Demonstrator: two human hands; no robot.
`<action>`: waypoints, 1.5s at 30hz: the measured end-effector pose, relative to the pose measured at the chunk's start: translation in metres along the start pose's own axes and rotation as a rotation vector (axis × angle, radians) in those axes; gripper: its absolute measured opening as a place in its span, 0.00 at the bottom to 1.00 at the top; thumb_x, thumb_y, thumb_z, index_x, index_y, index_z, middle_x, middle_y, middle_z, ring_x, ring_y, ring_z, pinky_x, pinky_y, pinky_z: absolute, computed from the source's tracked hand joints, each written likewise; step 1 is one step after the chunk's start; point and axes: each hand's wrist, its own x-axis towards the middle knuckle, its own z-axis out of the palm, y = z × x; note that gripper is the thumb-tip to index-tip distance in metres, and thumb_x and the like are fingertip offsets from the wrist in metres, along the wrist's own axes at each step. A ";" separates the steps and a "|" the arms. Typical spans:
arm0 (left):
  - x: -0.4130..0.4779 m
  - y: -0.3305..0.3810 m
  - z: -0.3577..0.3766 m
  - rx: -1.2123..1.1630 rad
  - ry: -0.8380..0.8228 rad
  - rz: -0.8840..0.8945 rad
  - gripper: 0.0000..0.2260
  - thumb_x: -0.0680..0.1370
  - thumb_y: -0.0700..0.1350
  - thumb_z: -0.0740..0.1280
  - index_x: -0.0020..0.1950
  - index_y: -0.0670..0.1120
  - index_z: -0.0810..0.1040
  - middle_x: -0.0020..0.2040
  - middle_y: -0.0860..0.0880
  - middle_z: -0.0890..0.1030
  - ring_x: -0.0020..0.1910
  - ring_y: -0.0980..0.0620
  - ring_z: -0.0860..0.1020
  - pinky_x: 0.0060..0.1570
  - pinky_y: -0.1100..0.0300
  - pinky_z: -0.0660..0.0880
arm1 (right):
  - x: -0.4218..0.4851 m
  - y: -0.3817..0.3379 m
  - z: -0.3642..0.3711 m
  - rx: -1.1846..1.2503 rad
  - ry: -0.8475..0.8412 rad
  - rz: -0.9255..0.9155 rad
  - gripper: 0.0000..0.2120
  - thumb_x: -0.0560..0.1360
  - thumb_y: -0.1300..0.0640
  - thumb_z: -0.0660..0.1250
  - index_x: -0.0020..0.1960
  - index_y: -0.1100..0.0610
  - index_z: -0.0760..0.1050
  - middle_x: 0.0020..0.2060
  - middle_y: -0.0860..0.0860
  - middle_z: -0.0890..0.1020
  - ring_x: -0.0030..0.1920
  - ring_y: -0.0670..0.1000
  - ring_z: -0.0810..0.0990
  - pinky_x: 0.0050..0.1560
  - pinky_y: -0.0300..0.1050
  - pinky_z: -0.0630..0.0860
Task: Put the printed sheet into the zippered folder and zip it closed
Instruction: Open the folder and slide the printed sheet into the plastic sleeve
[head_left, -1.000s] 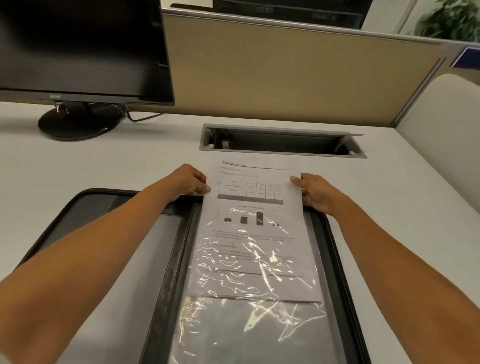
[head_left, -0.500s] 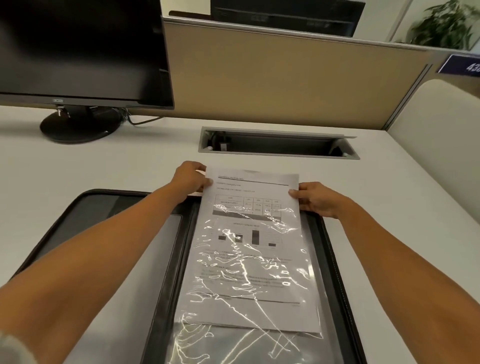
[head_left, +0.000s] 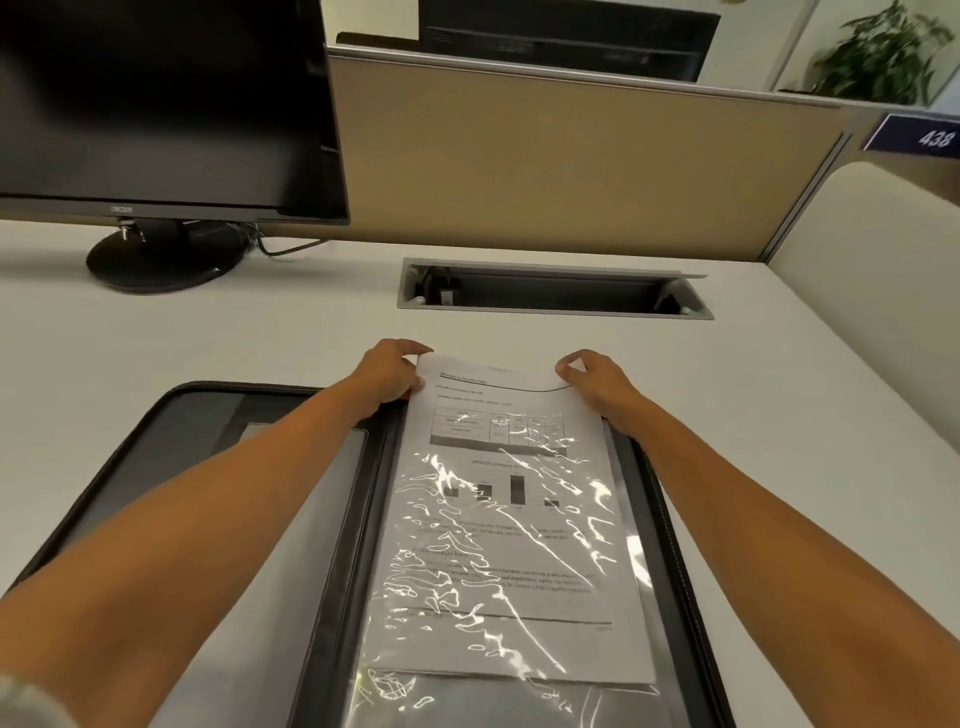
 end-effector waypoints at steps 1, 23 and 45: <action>-0.001 -0.001 0.002 0.003 0.012 0.013 0.20 0.75 0.32 0.65 0.66 0.43 0.71 0.46 0.43 0.77 0.48 0.46 0.76 0.52 0.55 0.75 | 0.000 -0.002 0.001 -0.040 0.015 -0.019 0.14 0.78 0.55 0.60 0.60 0.62 0.71 0.64 0.57 0.72 0.64 0.57 0.69 0.61 0.47 0.67; -0.064 -0.078 0.014 0.741 0.314 0.195 0.22 0.81 0.51 0.51 0.74 0.47 0.57 0.76 0.49 0.56 0.76 0.50 0.51 0.72 0.40 0.48 | -0.020 -0.032 0.039 -0.752 -0.086 -0.241 0.16 0.80 0.52 0.51 0.53 0.58 0.75 0.55 0.56 0.77 0.59 0.57 0.70 0.62 0.56 0.64; -0.070 -0.077 0.020 0.819 0.322 0.159 0.22 0.81 0.51 0.49 0.75 0.47 0.56 0.77 0.48 0.55 0.76 0.48 0.52 0.71 0.40 0.50 | -0.070 -0.021 0.061 -0.432 -0.084 -0.380 0.19 0.76 0.47 0.61 0.29 0.52 0.63 0.29 0.45 0.69 0.40 0.51 0.68 0.44 0.45 0.63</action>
